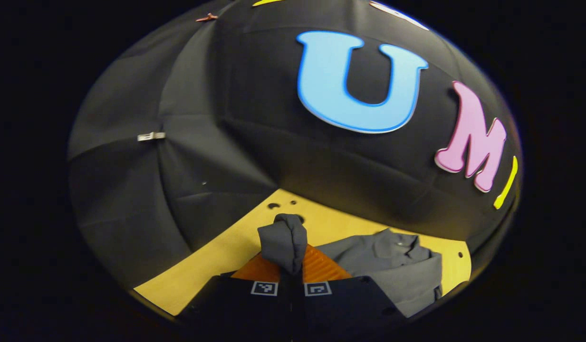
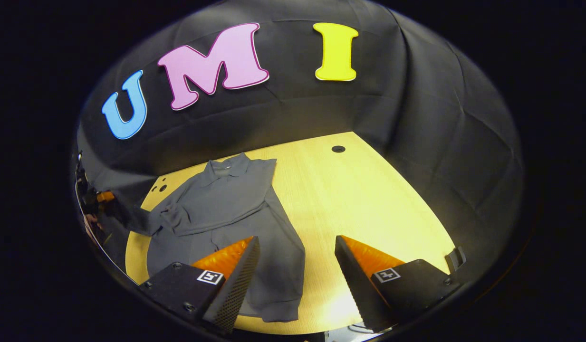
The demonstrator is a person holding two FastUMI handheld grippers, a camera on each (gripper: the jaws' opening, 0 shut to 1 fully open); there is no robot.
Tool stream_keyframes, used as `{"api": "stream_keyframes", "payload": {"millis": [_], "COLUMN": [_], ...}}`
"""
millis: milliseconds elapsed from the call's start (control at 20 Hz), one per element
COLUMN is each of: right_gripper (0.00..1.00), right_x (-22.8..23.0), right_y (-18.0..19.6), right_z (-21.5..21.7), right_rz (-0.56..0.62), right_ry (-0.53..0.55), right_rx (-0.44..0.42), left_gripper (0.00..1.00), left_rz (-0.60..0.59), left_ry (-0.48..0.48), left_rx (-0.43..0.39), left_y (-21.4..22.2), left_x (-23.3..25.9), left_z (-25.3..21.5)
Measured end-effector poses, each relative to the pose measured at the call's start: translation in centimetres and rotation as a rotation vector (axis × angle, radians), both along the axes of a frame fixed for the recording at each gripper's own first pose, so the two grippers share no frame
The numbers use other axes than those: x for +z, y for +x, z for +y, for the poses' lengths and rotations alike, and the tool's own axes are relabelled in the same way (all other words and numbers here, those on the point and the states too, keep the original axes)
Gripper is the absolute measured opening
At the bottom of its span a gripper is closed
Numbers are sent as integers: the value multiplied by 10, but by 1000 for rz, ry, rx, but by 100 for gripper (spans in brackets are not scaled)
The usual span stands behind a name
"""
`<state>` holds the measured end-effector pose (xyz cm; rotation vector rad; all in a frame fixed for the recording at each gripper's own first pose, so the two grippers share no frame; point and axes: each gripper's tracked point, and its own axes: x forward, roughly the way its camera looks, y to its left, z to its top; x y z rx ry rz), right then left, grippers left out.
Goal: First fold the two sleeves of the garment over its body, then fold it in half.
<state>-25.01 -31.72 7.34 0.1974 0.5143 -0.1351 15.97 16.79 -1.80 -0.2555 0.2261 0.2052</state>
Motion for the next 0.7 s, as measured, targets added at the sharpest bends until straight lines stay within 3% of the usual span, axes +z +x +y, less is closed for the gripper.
{"api": "stream_keyframes", "payload": {"millis": [350, 700], "right_gripper": [99, 99], "right_x": [-13, -26], "right_y": [0, -8], "right_z": [-18, -37], "right_rz": [2, 13], "right_ry": [45, 74], "right_rx": [-34, -66], "left_gripper": [6, 6], "left_rz": [-2, 62], "left_ry": [11, 40], "left_rx": [-267, -499], "left_y": [39, 50], "left_x": [23, -12], "left_z": [-159, -296]}}
